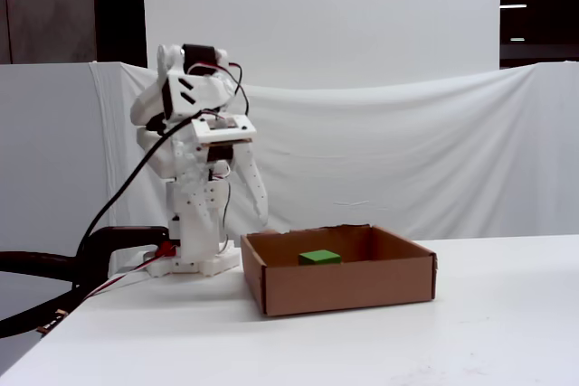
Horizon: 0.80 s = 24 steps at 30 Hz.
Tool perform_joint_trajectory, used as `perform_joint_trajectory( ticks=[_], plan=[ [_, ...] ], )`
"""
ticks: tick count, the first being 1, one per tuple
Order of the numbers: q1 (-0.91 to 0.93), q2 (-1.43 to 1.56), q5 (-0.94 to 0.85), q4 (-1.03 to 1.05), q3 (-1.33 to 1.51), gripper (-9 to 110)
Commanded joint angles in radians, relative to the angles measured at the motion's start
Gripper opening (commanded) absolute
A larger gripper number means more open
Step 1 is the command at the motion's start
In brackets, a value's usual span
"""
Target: Grasp a green cube and put it in a box.
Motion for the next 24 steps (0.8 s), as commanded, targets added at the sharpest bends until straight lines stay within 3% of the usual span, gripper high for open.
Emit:
perform_joint_trajectory(
  ticks=[1, 11, 24],
  plan=[
    [0.049, 0.074, -0.061, 0.006, 0.026, 25],
    [0.104, 0.288, -0.138, -0.005, 0.259, 24],
    [0.244, 0.308, -0.275, -0.046, 0.383, 24]
  ],
)
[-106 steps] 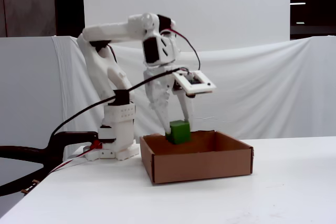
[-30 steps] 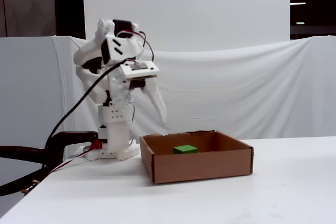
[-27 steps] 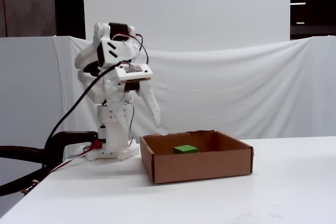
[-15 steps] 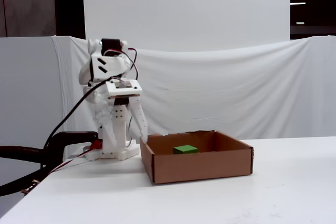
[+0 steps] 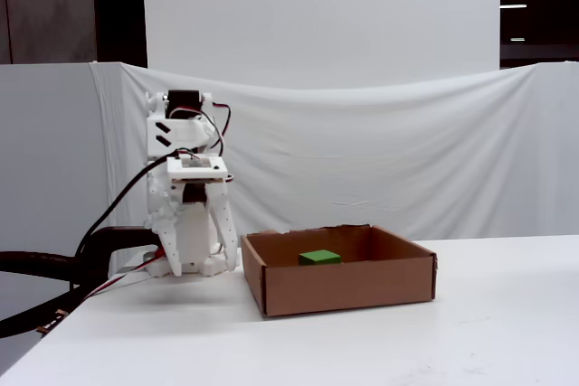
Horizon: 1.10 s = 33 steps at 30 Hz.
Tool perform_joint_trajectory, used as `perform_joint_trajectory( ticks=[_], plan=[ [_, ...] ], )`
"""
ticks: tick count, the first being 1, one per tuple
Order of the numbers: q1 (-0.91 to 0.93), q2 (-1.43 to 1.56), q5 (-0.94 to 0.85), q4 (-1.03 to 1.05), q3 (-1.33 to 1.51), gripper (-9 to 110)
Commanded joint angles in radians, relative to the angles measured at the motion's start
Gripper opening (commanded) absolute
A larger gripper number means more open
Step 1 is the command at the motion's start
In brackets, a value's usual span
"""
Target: Grasp a green cube and put it in a box.
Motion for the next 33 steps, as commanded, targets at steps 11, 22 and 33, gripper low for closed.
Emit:
perform_joint_trajectory(
  ticks=[11, 22, 33],
  plan=[
    [0.084, 0.005, -0.035, -0.02, 0.026, 21],
    [0.11, 0.005, -0.026, -0.02, 0.026, 21],
    [0.104, 0.005, -0.025, -0.023, 0.026, 19]
  ],
)
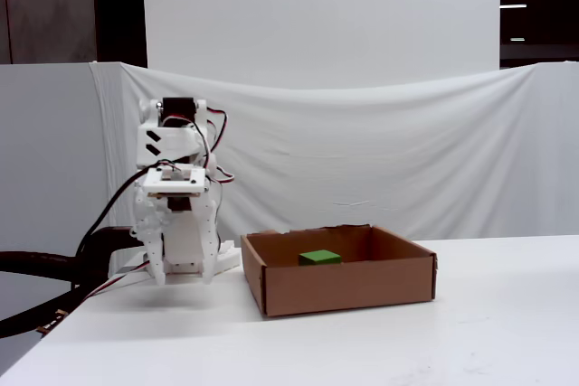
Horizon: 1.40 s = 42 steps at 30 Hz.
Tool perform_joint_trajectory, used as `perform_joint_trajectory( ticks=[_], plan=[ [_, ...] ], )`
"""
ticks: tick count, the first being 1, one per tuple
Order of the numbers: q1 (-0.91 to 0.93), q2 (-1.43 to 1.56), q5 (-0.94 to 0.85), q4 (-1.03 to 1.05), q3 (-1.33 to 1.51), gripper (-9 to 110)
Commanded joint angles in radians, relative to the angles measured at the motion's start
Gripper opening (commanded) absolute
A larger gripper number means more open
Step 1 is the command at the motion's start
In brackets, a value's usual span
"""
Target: Grasp a green cube and put it in a box.
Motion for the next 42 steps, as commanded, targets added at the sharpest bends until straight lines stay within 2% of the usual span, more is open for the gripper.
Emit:
perform_joint_trajectory(
  ticks=[1, 7, 20, 22, 27, 35, 42],
  plan=[
    [-0.002, 0.005, -0.014, -0.006, -0.006, 19],
    [0.057, 0.006, -0.012, -0.006, -0.005, 20],
    [0.064, 0.006, -0.006, -0.008, -0.005, 15],
    [0.064, 0.006, -0.005, -0.008, -0.005, 10],
    [0.057, 0.006, -0.003, -0.008, -0.005, 10],
    [0.074, 0.006, 0.006, -0.008, -0.005, 20],
    [0.074, 0.006, 0.008, -0.008, -0.005, 21]
  ],
)
